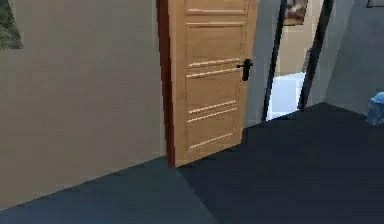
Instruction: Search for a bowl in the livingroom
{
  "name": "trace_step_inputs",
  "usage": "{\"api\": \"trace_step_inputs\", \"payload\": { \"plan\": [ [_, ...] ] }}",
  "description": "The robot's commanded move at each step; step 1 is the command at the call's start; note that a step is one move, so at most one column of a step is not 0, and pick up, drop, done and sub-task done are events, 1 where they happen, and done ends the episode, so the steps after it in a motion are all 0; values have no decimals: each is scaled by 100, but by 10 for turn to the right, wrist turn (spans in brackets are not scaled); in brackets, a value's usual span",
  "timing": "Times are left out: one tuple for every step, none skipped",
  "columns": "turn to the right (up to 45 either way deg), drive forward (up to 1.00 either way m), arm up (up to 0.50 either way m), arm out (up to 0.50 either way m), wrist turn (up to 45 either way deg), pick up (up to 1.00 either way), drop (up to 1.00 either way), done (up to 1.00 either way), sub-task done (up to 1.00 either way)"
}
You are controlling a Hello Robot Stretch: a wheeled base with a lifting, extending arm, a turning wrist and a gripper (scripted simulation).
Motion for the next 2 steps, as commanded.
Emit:
{"api": "trace_step_inputs", "payload": {
  "plan": [
    [150,0,0,0,0,0,0,0,0],
    [0,50,0,0,0,0,0,0,0]
  ]
}}
